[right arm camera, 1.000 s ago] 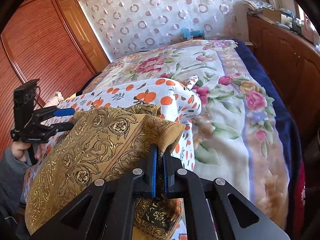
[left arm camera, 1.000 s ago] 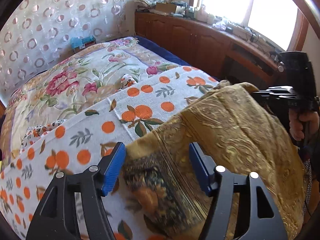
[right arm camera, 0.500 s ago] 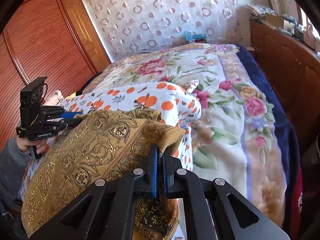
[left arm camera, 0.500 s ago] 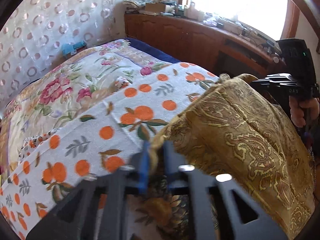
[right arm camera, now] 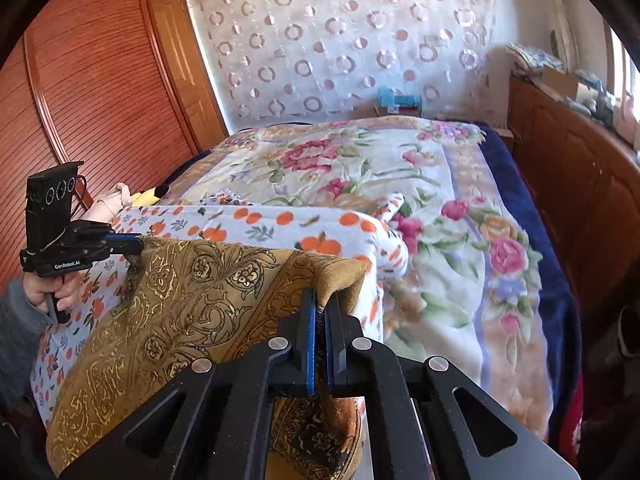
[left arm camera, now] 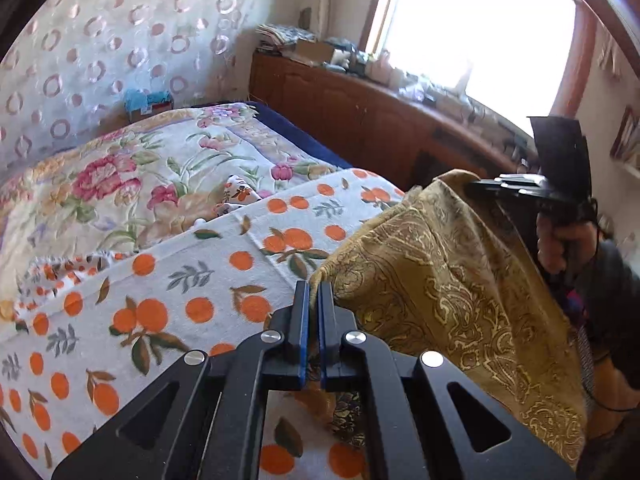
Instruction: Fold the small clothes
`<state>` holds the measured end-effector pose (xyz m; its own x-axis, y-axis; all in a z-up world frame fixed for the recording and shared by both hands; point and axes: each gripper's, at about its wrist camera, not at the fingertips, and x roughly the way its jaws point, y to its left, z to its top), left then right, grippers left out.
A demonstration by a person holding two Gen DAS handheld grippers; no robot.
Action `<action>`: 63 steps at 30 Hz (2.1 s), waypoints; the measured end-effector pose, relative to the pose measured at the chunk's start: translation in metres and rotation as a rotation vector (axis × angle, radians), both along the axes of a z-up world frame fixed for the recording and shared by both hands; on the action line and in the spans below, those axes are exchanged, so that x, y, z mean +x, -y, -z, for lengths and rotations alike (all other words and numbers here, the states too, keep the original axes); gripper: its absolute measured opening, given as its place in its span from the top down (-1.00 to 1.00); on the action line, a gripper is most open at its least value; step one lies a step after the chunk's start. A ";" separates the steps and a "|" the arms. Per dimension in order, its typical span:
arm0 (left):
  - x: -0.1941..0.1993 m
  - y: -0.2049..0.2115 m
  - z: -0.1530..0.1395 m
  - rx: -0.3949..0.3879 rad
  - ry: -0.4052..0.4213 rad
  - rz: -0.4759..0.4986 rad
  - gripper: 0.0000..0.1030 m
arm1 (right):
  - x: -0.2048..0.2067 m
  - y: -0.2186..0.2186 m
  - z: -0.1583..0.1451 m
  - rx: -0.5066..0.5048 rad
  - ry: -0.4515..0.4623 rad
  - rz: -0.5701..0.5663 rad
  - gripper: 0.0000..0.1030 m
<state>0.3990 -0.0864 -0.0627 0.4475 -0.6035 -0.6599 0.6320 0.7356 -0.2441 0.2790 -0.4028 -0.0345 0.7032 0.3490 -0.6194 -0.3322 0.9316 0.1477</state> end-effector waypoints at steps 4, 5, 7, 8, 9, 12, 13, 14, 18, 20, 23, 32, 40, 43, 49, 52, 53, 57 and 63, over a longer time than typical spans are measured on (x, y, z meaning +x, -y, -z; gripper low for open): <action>0.009 -0.013 0.014 -0.007 -0.038 -0.051 0.91 | 0.018 -0.018 0.001 -0.049 0.009 -0.030 0.94; 0.009 -0.012 0.016 0.011 -0.032 -0.055 0.91 | 0.023 -0.023 0.003 -0.075 0.009 -0.038 0.94; 0.011 -0.012 0.018 0.040 -0.033 -0.076 0.76 | 0.034 -0.032 0.009 -0.123 -0.003 -0.050 0.94; 0.012 -0.013 0.018 0.043 -0.037 -0.086 0.64 | 0.040 -0.036 0.013 -0.140 -0.011 -0.055 0.94; 0.013 -0.014 0.017 0.046 -0.041 -0.102 0.39 | 0.045 -0.040 0.015 -0.152 -0.017 -0.061 0.94; 0.016 -0.017 0.012 -0.010 -0.049 -0.099 0.08 | 0.055 -0.050 0.019 -0.174 -0.025 -0.079 0.95; 0.016 -0.017 0.010 -0.028 -0.045 -0.090 0.08 | 0.057 -0.051 0.017 -0.177 -0.021 -0.082 0.94; 0.017 -0.014 0.008 -0.033 -0.042 -0.080 0.08 | 0.061 -0.053 0.015 -0.176 -0.020 -0.084 0.95; 0.015 0.017 0.015 0.021 -0.060 0.013 0.08 | 0.064 -0.049 0.015 -0.166 -0.027 -0.070 0.95; 0.009 0.025 0.017 0.054 -0.044 0.042 0.08 | 0.064 -0.046 0.016 -0.163 -0.032 -0.060 0.95; 0.003 0.035 0.023 0.102 -0.032 0.071 0.08 | 0.060 -0.043 0.016 -0.162 -0.035 -0.050 0.95; -0.004 0.039 0.024 0.187 -0.008 0.104 0.97 | 0.053 -0.041 0.013 -0.161 -0.040 -0.032 0.95; -0.023 0.004 -0.009 0.101 0.049 0.056 1.00 | 0.042 -0.041 0.002 -0.144 -0.009 -0.035 0.95; -0.029 -0.015 -0.022 0.077 0.072 0.033 0.99 | 0.036 -0.046 -0.006 -0.117 0.011 -0.064 0.95; -0.020 -0.036 -0.018 0.074 0.076 -0.065 0.99 | 0.050 -0.080 -0.005 -0.190 0.019 -0.080 0.94; -0.016 -0.032 -0.009 0.084 0.062 -0.087 0.99 | 0.065 -0.088 0.006 -0.250 -0.005 -0.061 0.94; -0.016 -0.030 -0.007 0.086 0.059 -0.093 0.99 | 0.068 -0.089 0.009 -0.260 -0.014 -0.054 0.94; -0.026 -0.033 -0.006 0.074 0.042 -0.116 0.84 | 0.067 -0.081 0.003 -0.220 -0.032 -0.035 0.93; -0.062 -0.033 -0.017 0.079 0.075 -0.140 -0.51 | 0.022 -0.061 -0.023 -0.192 0.020 0.010 0.00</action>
